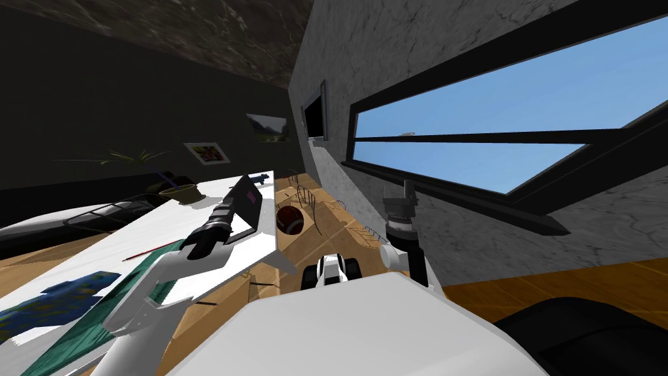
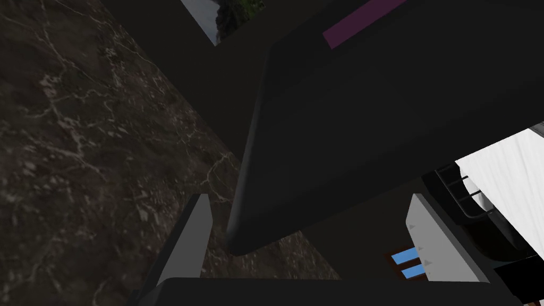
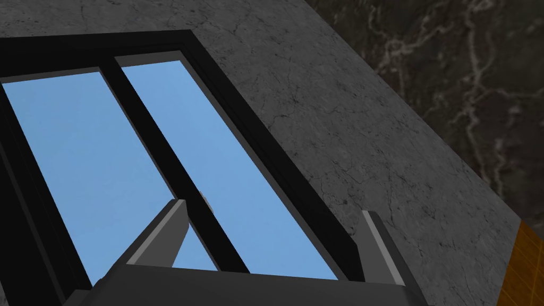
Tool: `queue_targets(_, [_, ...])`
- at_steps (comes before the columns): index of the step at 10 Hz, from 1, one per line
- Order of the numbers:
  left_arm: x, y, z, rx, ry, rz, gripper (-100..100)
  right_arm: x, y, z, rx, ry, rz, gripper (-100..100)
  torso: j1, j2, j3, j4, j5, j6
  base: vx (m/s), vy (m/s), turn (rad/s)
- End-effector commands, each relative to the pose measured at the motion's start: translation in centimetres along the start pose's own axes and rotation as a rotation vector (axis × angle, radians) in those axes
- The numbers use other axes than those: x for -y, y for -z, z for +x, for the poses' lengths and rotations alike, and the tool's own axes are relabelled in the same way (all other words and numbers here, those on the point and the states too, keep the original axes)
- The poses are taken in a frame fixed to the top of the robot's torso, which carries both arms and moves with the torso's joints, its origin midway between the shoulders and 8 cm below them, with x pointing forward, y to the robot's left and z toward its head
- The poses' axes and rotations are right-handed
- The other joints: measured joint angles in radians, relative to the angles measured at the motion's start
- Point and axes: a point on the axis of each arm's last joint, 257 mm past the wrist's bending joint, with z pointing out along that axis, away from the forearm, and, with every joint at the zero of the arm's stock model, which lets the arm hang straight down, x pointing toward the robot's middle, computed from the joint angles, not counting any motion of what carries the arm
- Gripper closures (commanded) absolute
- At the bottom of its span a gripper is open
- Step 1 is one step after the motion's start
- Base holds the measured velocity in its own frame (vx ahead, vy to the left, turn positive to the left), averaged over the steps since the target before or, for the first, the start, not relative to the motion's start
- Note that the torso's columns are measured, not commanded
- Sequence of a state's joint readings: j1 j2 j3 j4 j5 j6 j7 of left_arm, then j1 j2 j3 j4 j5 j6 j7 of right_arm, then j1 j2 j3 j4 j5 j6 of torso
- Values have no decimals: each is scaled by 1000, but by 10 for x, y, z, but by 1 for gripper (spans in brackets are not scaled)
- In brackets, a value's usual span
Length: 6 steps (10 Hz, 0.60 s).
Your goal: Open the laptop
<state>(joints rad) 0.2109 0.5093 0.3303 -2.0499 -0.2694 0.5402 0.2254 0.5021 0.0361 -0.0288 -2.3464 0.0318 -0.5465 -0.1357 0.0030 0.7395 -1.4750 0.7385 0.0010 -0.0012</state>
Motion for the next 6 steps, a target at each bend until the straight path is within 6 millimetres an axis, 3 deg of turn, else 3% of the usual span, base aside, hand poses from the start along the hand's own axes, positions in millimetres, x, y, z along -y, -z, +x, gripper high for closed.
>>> queue_targets(1, [-3, -15, 3, 37, 5, -5, -100, 0, 0, 0, 0, 0, 0, 0, 0, -2, -1, -1, 0, 0, -82, 56, 71])
queue_targets(6, [6, -50, 15, 66, 30, -4, -100, 0, 0, 0, 0, 0, 0, 0, 0, -2, -1, -1, 0, 0, -57, 39, 35])
